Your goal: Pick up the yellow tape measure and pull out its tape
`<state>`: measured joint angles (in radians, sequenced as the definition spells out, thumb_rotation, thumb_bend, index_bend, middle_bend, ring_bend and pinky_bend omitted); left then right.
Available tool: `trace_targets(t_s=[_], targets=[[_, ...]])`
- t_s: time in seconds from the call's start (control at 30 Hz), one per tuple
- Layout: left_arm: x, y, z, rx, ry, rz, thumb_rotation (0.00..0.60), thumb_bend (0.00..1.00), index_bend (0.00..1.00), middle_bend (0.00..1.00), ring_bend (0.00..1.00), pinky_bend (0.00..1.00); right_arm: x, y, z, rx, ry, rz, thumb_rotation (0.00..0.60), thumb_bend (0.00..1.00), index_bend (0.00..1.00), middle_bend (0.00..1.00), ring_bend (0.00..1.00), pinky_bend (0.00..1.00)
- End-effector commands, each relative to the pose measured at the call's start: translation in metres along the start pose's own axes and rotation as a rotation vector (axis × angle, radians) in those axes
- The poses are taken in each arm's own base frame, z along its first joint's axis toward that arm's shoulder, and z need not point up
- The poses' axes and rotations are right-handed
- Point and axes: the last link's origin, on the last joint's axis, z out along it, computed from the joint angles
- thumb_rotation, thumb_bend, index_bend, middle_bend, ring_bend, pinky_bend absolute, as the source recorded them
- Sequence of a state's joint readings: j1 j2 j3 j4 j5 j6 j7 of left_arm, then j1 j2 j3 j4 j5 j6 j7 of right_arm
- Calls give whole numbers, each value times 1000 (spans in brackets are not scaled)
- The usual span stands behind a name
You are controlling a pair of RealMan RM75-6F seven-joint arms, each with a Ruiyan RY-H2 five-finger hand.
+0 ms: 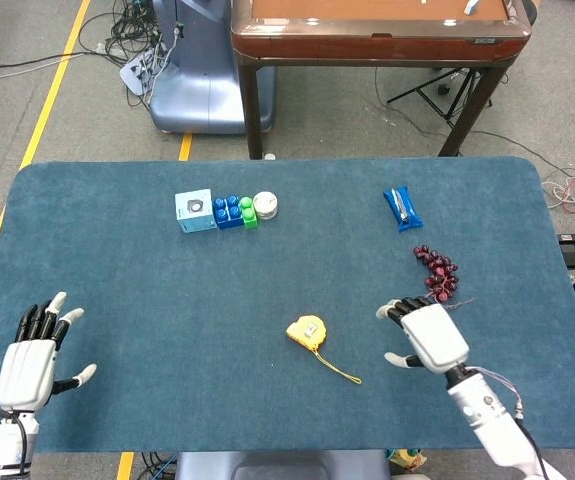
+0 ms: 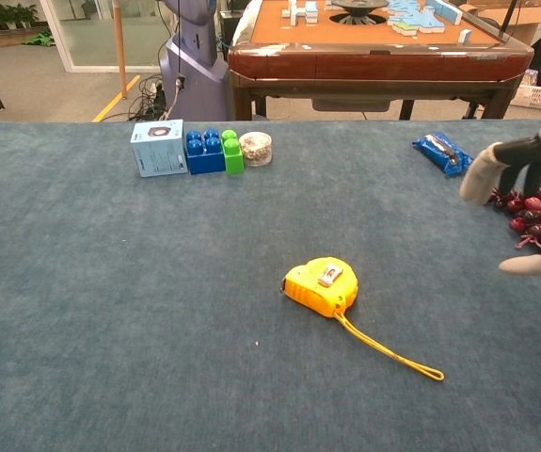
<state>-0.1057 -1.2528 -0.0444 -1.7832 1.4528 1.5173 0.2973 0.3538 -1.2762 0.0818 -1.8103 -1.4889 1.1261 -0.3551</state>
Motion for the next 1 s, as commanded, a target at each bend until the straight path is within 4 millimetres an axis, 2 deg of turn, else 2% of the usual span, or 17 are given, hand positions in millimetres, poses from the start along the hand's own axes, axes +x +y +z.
trace_targets(t_s=[0.03,0.2,0.27,0.6,1.0], targets=[[0,0,-1,1,-3,1,600,102,206,38,0,0,-6,-18,20,31,-25,-4,600,2,312,321,275,362],[1,1,0,-5,-4,5,600,102,206,38,0,0,-18,-39,44,59,-55,-45,600,0,238,257,166,295],[1,1,-1,-6,-4,5,600,102,206,38,0,0,-22,-48,54,69,-63,-56,600,0,220,247,152,285],[2,-3,-2,6,-10,5,600,102,206,38,0,0,-43,-87,94,124,-126,-84,600,0,216,225,147,283],[2,-8,-3,4,-33,-5,600,102,206,37,0,0,-64,-117,124,124,-139,-99,600,0,216,222,146,284]])
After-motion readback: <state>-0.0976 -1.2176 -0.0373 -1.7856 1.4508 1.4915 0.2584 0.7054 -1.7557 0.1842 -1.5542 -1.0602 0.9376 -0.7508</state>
